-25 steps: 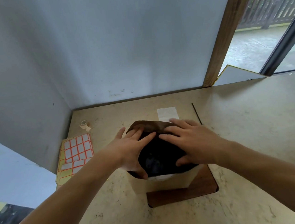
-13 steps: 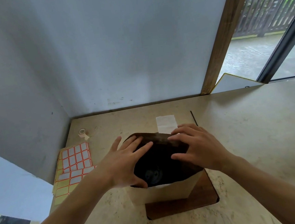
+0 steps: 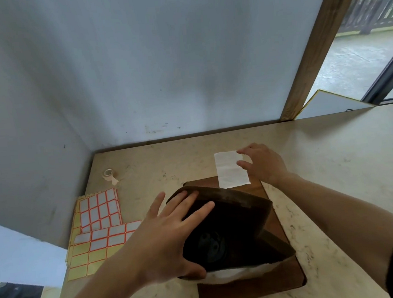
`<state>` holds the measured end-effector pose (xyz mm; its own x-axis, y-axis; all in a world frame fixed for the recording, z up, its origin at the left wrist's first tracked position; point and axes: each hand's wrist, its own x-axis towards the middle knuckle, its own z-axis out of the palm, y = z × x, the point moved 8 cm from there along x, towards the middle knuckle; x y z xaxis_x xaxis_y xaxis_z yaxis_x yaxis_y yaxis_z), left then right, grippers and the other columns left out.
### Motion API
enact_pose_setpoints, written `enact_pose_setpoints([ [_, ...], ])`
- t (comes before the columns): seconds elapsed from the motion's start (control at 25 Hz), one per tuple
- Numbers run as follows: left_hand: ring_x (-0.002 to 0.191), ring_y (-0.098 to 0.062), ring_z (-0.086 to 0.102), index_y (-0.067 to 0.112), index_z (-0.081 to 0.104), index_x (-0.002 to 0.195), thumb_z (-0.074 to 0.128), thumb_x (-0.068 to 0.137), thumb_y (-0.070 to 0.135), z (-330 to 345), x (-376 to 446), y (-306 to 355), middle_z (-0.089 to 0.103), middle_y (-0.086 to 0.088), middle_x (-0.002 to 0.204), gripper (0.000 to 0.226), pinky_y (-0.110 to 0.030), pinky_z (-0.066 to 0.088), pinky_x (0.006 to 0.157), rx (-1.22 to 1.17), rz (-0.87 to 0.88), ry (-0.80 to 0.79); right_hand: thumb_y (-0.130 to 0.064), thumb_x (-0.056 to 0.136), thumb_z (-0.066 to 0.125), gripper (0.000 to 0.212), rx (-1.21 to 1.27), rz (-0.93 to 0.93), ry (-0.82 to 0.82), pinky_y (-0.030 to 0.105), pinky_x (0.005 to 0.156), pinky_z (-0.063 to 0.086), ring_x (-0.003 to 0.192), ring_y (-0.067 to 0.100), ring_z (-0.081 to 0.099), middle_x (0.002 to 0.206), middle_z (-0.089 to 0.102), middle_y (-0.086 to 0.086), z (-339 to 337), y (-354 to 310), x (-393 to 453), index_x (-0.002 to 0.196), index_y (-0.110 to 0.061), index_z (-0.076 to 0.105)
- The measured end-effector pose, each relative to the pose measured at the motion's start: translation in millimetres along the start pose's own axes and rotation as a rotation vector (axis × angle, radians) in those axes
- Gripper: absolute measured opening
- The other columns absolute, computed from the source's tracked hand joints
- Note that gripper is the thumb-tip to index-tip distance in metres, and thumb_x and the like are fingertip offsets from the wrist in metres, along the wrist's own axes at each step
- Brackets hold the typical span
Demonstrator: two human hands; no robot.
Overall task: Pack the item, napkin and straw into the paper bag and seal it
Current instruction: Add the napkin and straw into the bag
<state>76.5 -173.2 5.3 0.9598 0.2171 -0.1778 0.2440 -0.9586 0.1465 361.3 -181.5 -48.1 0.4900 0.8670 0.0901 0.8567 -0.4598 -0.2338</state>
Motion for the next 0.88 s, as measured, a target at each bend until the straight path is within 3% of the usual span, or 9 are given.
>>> enact_pose_setpoints([
  [0.36, 0.137, -0.009, -0.036, 0.050, -0.024, 0.141, 0.053, 0.064, 0.084, -0.8, 4.7, 1.1, -0.020, 0.002, 0.159, 0.114, -0.043, -0.021, 0.110, -0.075, 0.016, -0.008, -0.039, 0.092, 0.058, 0.050, -0.147, 0.093, -0.304, 0.043, 0.097, 0.045, 0.124, 0.026, 0.049, 0.144, 0.049, 0.002, 108.1, 36.4, 51.2, 0.140, -0.031, 0.047],
  [0.44, 0.139, -0.012, -0.032, 0.049, -0.022, 0.142, 0.051, 0.064, 0.085, -2.0, 6.1, 1.3, -0.017, 0.000, 0.159, 0.113, -0.046, -0.017, 0.112, -0.074, 0.018, -0.014, -0.037, 0.093, 0.056, 0.048, -0.182, 0.120, -0.357, 0.044, 0.098, 0.044, 0.125, 0.026, 0.047, 0.145, 0.048, 0.001, 123.8, 46.2, 55.9, 0.140, -0.033, 0.046],
  [0.52, 0.145, -0.021, -0.018, 0.044, -0.014, 0.147, 0.048, 0.064, 0.086, -2.1, 7.0, 0.0, -0.004, -0.004, 0.161, 0.112, -0.052, -0.003, 0.114, -0.029, 0.028, -0.011, -0.036, 0.094, 0.054, 0.046, -0.190, 0.135, -0.396, 0.045, 0.099, 0.042, 0.125, 0.026, 0.046, 0.145, 0.048, 0.001, 138.0, 52.9, 60.6, 0.140, -0.034, 0.047],
  [0.68, 0.141, -0.031, 0.027, 0.029, 0.015, 0.152, 0.044, 0.062, 0.090, -1.7, 8.0, -1.7, 0.033, -0.013, 0.154, 0.112, -0.057, 0.035, 0.103, 0.112, 0.058, -0.022, -0.033, 0.096, 0.049, 0.038, -0.149, 0.150, -0.324, 0.043, 0.095, 0.044, 0.119, 0.027, 0.049, 0.138, 0.053, 0.004, 148.7, 61.7, 67.0, 0.135, -0.031, 0.053],
  [0.88, 0.138, -0.032, 0.032, 0.027, 0.024, 0.151, 0.036, 0.067, 0.088, 2.5, 8.2, -5.9, 0.039, -0.013, 0.150, 0.104, -0.059, 0.041, 0.098, 0.172, 0.046, -0.013, -0.029, 0.097, 0.047, 0.027, -0.247, 0.054, -0.148, 0.038, 0.082, 0.046, 0.099, 0.024, 0.057, 0.114, 0.066, 0.003, 144.1, 54.6, 69.0, 0.117, -0.024, 0.066],
])
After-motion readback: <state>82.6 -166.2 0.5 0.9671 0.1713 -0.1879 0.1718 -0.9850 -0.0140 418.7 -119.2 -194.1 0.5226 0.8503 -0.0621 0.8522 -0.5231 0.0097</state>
